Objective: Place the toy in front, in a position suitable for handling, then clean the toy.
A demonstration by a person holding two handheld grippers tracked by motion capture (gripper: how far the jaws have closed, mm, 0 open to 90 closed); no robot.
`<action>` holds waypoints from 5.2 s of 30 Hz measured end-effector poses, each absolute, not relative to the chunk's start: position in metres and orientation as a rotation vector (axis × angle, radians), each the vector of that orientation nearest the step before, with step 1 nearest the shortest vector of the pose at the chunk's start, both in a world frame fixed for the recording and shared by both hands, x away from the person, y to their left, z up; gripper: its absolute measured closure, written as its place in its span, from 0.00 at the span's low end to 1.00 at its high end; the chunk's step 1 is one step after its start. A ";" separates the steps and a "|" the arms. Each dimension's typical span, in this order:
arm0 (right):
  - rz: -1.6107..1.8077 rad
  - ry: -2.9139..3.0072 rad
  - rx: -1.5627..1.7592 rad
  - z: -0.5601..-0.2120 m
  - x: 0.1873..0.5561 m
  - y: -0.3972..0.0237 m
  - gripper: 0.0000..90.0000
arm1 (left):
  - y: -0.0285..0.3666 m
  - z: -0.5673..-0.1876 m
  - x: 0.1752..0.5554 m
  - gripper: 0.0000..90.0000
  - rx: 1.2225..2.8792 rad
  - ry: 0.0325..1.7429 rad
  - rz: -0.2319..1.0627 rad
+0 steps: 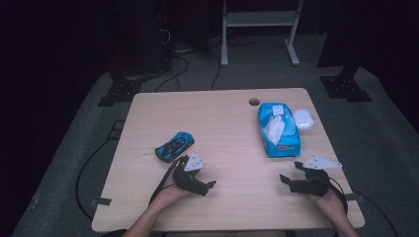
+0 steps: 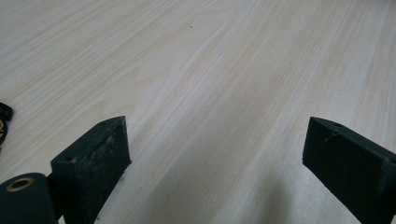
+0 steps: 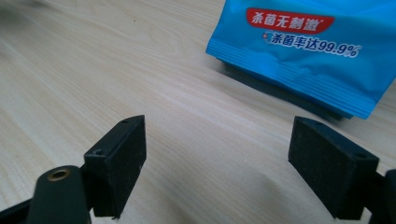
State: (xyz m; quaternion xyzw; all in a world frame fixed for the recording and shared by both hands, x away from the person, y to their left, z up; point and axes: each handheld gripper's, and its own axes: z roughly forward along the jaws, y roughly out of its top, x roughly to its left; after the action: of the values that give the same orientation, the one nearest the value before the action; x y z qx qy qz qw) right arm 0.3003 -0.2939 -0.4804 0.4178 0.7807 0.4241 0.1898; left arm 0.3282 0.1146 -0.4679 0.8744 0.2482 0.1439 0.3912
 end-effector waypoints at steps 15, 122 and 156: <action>1.195 2.178 1.176 -0.478 0.299 -0.291 0.20 | 0.119 -0.462 0.325 0.08 2.234 0.611 0.407; 1.138 2.306 1.002 -0.475 0.292 -0.265 0.20 | 0.187 -0.448 0.461 0.28 2.605 0.988 0.265; 1.126 2.329 0.991 -0.477 0.293 -0.261 0.20 | 0.198 -0.443 0.463 0.31 2.584 1.049 0.249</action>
State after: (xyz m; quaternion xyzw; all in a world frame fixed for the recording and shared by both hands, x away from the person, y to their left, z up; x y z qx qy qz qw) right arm 0.2931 -0.2615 -0.4771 0.3516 0.8262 0.3996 0.1847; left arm 0.4627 0.1982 -0.4428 0.9095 0.3693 0.0876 0.1698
